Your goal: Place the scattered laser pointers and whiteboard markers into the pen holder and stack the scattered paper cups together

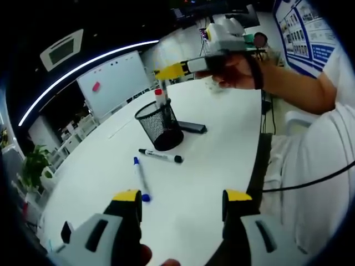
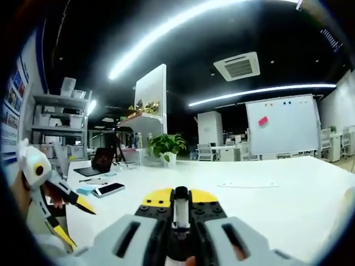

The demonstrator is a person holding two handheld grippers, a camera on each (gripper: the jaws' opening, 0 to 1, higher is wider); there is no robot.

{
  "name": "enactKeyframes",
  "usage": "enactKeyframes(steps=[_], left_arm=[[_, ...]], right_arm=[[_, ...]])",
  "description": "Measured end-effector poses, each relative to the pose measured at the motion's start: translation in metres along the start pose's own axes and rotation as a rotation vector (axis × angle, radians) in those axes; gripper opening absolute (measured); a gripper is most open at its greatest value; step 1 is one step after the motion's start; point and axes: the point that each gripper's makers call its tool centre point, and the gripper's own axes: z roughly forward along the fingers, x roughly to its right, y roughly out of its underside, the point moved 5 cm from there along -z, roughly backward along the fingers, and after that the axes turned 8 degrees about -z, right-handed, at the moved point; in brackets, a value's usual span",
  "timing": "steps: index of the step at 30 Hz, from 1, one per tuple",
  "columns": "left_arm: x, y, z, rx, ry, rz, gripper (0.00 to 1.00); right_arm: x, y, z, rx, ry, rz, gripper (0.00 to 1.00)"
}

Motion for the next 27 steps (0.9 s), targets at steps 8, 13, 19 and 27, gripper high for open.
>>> enactKeyframes(steps=[8,13,19,27], left_arm=[[-0.001,0.001,0.000,0.000,-0.001,-0.002,0.59],[0.000,0.001,0.000,0.000,-0.002,-0.005,0.59],[-0.001,0.000,0.000,0.002,-0.002,-0.005,0.59],[-0.004,0.002,0.000,0.000,-0.002,-0.005,0.59]], right_arm=[[-0.008,0.004,0.001,-0.008,-0.038,-0.076,0.11],[-0.010,0.008,0.003,-0.021,-0.051,-0.096,0.11],[-0.012,0.013,0.004,-0.040,-0.058,-0.100,0.11],[-0.012,0.019,0.004,-0.063,-0.063,-0.099,0.11]])
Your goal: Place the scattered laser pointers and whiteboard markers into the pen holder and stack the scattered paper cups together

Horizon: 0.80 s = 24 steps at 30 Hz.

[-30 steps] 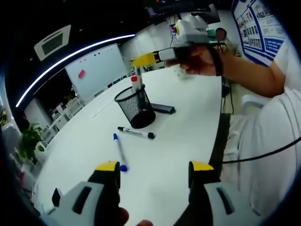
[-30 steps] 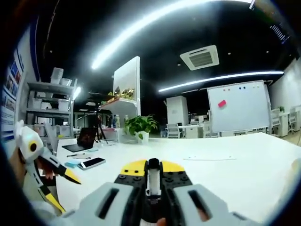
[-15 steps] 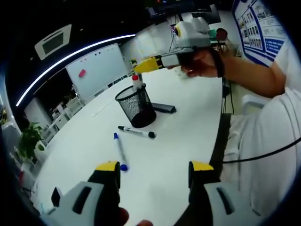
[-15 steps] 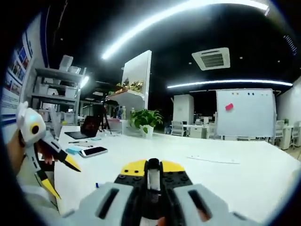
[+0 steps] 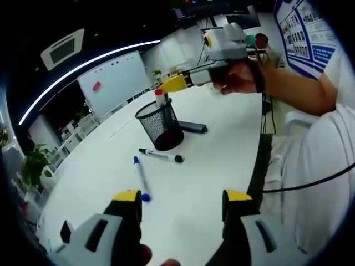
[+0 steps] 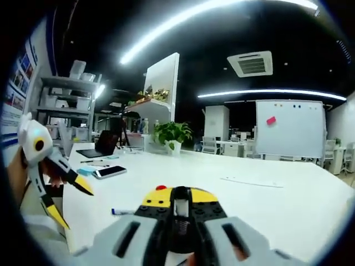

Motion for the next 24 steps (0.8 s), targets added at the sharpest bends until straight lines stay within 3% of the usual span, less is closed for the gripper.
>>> enactKeyframes(steps=[7,24], left_arm=[[0.0011,-0.0014,-0.0017,-0.002,-0.004,0.004,0.59],[-0.0016,-0.0016,-0.0032,0.002,-0.007,0.007,0.59]], right_arm=[[-0.0021,0.0030,-0.0008,-0.015,-0.004,-0.041,0.11],[-0.0048,0.0080,-0.0008,-0.049,-0.017,-0.046,0.14]])
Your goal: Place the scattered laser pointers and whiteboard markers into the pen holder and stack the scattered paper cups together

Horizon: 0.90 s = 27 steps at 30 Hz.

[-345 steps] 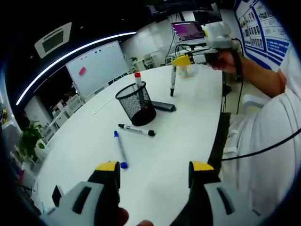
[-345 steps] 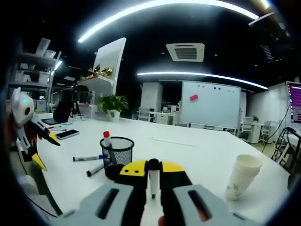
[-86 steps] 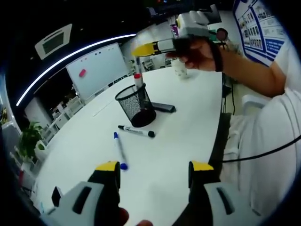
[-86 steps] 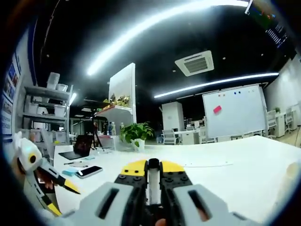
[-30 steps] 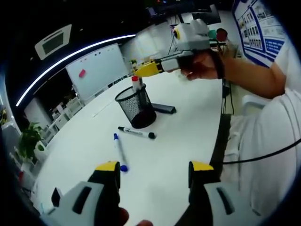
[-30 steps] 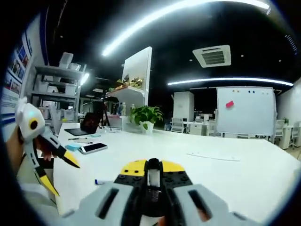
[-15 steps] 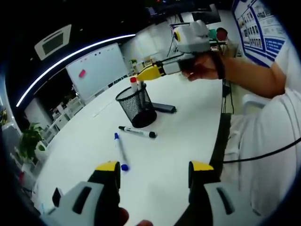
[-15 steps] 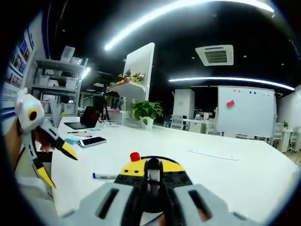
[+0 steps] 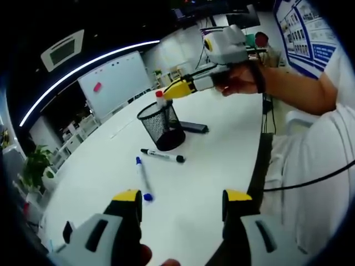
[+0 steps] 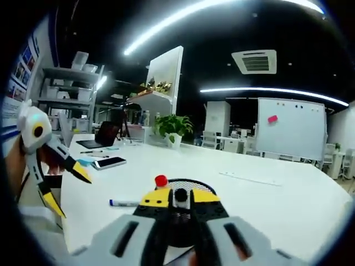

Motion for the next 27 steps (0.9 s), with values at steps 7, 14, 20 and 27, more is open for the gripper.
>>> enactKeyframes(steps=[7,14,20,27], left_arm=[[0.007,-0.002,0.002,-0.004,0.004,0.003,0.59],[0.007,-0.006,0.000,0.009,-0.006,0.003,0.59],[0.003,-0.007,-0.002,0.012,-0.013,0.003,0.59],[0.002,-0.007,0.000,0.013,-0.007,0.006,0.59]], right_arm=[[0.004,-0.004,0.000,-0.007,0.004,-0.016,0.18],[0.005,-0.001,0.000,-0.027,0.000,-0.012,0.23],[0.005,-0.003,-0.002,-0.025,-0.005,-0.013,0.29],[0.007,-0.003,-0.009,-0.024,0.003,-0.023,0.33]])
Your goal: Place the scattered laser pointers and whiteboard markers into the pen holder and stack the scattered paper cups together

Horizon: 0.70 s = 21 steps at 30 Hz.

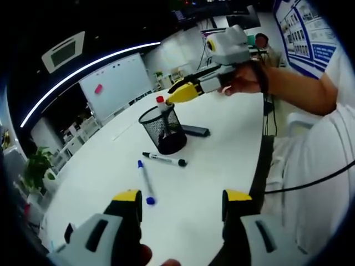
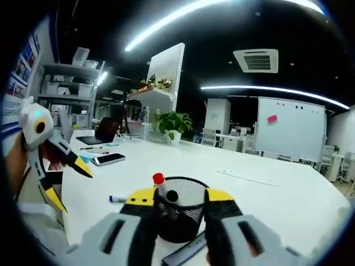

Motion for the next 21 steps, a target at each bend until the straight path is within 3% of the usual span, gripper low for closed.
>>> enactKeyframes(steps=[6,21], left_arm=[[-0.001,0.001,0.000,0.000,-0.002,-0.004,0.59],[-0.012,0.005,-0.004,0.021,-0.030,-0.021,0.58]], right_arm=[[0.002,-0.004,-0.007,0.009,0.037,-0.016,0.33],[0.001,0.001,-0.014,-0.022,0.053,-0.028,0.34]])
